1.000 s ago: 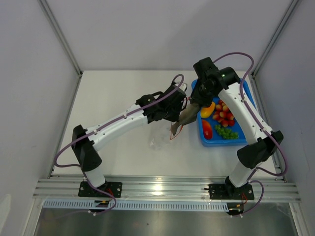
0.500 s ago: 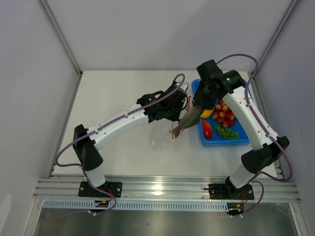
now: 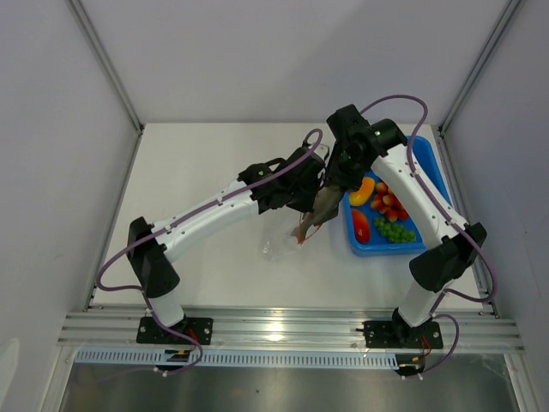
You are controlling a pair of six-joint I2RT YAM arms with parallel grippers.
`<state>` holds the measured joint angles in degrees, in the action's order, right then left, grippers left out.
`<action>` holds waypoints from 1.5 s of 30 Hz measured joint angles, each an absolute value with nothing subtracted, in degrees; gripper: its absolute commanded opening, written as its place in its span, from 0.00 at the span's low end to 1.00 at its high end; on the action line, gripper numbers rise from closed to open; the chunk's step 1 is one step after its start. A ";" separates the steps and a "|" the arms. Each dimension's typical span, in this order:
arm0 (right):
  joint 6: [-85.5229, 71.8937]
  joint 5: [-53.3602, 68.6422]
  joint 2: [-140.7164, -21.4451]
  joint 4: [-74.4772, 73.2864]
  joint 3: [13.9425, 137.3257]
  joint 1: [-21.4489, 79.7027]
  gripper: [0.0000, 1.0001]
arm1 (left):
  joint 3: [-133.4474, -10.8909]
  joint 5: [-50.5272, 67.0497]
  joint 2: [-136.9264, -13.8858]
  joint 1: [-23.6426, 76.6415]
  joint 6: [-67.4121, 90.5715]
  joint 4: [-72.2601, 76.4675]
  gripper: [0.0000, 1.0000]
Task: Place the food in the zip-top bag and seal the zipper
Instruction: Place the fake fish in the zipper food storage bag, then adjust the zipper food storage bag at the center of the board.
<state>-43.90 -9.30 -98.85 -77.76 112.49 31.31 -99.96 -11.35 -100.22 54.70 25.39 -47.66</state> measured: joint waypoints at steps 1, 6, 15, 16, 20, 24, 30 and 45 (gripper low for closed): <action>-43.92 -9.04 -99.22 -77.73 112.40 31.29 0.11 | -99.96 -11.35 -100.22 54.68 25.39 -47.64 0.01; -43.94 -8.32 -99.66 -77.76 111.50 31.11 0.30 | -99.83 -11.31 -100.20 54.61 25.39 -47.07 0.01; -43.92 -6.83 -99.66 -77.69 111.37 30.81 0.97 | -99.18 -9.52 -100.03 54.54 25.41 -46.30 0.01; -43.59 -6.83 -99.66 -77.73 111.28 30.61 0.97 | -99.18 -9.21 -99.96 54.46 25.41 -46.26 0.00; -43.29 -6.39 -99.53 -77.52 110.91 30.46 0.97 | -99.18 -7.77 -99.81 54.11 25.43 -46.15 0.01; -42.85 -5.85 -99.18 -77.30 110.80 30.04 0.97 | -98.96 -6.70 -99.57 53.56 25.43 -45.89 0.00; -40.14 -3.36 -97.82 -77.32 110.80 27.42 0.94 | -96.29 -4.99 -98.24 52.34 25.39 -44.77 0.01; -30.35 12.56 -85.43 -73.23 85.32 24.21 0.60 | -93.30 1.83 -96.51 49.80 24.82 -43.86 0.01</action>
<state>-30.35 12.56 -85.43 -73.23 85.32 24.21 -93.30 1.83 -96.51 49.80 24.82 -43.86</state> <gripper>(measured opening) 0.589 0.004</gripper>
